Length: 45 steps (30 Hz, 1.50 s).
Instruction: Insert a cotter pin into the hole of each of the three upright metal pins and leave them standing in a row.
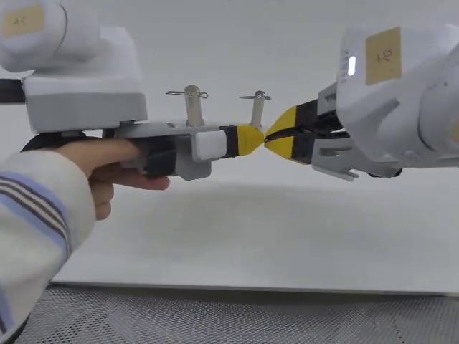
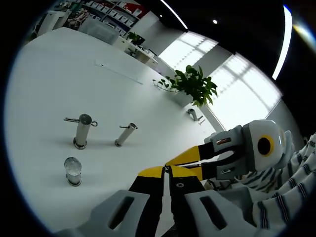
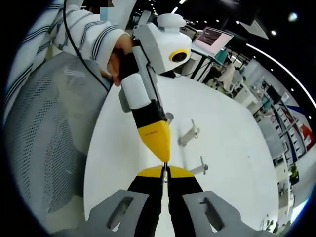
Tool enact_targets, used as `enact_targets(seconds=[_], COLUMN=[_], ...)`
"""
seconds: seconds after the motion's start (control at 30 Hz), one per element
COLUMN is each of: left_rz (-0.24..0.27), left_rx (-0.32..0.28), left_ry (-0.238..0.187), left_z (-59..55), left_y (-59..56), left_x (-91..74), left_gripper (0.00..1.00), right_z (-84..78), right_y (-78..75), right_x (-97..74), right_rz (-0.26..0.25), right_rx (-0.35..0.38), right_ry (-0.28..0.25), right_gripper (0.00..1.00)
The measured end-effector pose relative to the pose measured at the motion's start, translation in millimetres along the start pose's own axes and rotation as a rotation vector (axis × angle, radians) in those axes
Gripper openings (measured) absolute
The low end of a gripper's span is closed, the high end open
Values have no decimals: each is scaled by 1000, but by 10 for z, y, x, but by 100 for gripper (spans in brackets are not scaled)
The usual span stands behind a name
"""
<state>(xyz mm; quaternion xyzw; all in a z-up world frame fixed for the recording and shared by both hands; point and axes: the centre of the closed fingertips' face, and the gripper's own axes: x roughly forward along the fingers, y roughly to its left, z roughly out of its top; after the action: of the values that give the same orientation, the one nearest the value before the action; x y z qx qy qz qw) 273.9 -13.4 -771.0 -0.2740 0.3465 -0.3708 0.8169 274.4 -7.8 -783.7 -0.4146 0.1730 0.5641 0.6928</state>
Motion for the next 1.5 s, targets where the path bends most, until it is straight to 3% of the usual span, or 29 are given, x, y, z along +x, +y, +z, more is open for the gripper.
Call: enact_targets(seconds=[0.3, 0.47, 0.6, 0.77, 0.9, 1.0, 1.07, 1.23, 1.33, 1.43, 1.5], left_rz=[-11, -13, -15, -21, -22, -25, -20, -9, -13, -9, -11], left_rx=[-18, 8, 14, -27, -10, 57, 70, 110, 122, 185, 224], left_ry=[27, 32, 27, 30, 28, 39, 49, 49, 49, 59, 81], left_z=[5, -2, -9, -8, -26, -37, -48, -49, -48, -56, -85], left_y=[82, 109, 86, 101, 59, 50, 47, 71, 65, 87, 92], left_x=[-15, -32, -34, -47, -49, -65, -67, -71, -84, -107, -129], left_gripper=[2, 1, 1, 1, 0, 0, 0, 0, 0, 0, 0], right_z=[16, 23, 36, 43, 55, 59, 66, 82, 68, 27, 6], right_y=[5, 17, 17, 30, 35, 48, 68, 42, 65, 87, 120], right_x=[-4, -3, -15, -31, -43, -49, -47, -42, -46, -47, -59], right_rz=[0, 6, 8, 13, 23, 37, 49, 49, 80, 111, 144], right_rx=[-19, -28, -35, -41, -51, -50, -77, -54, -11, 21, 98], right_ry=[-5, -9, -11, -18, -30, -47, -54, -72, -80, -75, -79], right_gripper=[2, 2, 2, 3, 3, 3, 4, 10, 12, 16, 16])
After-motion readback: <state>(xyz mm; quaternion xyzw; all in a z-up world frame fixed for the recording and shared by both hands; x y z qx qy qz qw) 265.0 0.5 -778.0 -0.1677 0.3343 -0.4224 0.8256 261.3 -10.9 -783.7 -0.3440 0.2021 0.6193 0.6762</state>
